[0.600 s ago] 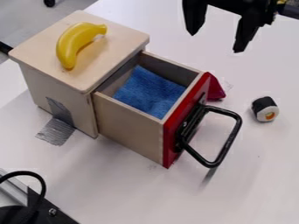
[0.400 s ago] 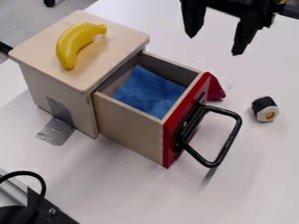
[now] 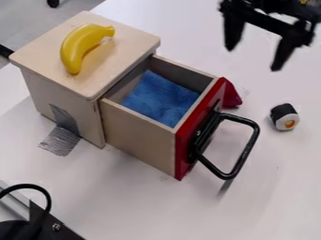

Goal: Take the black and white thing from the table and put it in the drawer

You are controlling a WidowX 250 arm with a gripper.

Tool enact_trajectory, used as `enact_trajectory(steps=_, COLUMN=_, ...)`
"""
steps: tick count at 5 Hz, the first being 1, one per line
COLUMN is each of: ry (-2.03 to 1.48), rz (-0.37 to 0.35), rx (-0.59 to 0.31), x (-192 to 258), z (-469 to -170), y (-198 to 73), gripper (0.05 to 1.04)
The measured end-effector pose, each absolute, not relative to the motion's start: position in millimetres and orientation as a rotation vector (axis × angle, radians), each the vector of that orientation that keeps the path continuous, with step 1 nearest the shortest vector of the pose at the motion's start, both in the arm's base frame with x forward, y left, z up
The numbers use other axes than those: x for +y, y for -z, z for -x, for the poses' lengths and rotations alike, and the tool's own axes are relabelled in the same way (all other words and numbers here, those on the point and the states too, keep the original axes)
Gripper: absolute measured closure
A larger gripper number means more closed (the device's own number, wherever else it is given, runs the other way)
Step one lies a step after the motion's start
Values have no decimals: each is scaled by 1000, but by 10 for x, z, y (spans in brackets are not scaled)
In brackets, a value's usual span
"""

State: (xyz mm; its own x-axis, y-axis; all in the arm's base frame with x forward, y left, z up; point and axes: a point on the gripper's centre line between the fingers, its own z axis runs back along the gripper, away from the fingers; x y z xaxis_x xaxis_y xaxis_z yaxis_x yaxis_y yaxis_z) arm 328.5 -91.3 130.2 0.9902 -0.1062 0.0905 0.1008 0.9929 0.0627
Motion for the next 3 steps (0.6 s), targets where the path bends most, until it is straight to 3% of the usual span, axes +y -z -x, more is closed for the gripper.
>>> enact_trajectory(steps=1, ry=128, rz=-55, rx=-100, x=-983, z=-3473, y=-1046, gripper=86)
enact_trajectory(steps=3, ry=187, rz=54, rx=-146, x=-1236, z=-3730, y=-532, gripper=86)
